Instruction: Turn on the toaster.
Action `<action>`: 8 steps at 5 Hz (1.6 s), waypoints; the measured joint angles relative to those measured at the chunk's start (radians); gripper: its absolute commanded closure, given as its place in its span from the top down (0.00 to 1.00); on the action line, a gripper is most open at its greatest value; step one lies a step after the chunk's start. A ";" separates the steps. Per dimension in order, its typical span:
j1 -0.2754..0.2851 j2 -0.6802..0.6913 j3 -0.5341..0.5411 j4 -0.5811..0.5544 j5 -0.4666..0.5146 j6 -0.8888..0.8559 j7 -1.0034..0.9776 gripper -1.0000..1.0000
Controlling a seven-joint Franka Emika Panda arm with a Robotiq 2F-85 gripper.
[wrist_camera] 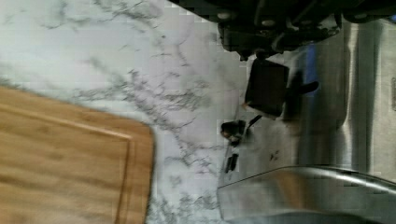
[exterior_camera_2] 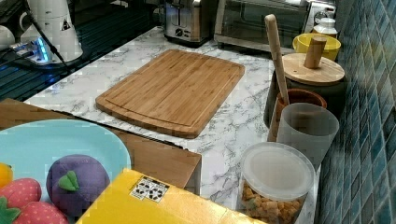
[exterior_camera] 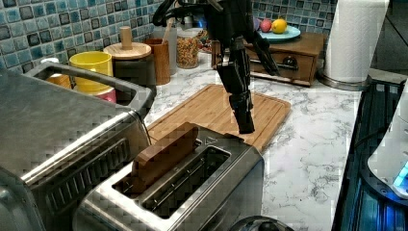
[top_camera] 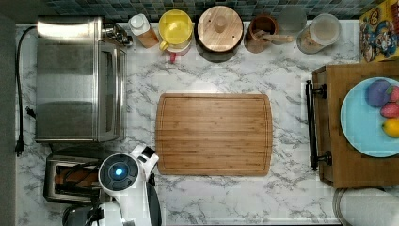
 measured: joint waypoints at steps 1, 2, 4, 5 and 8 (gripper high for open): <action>0.000 0.001 -0.009 0.000 0.008 0.004 0.000 0.00; -0.002 0.005 -0.012 0.000 0.008 0.021 0.000 0.00; 0.002 0.041 0.014 0.002 0.004 0.061 0.040 0.00; -0.004 0.107 0.054 0.014 -0.063 0.108 0.106 0.00; 0.002 0.186 0.043 0.008 -0.052 0.181 0.285 0.00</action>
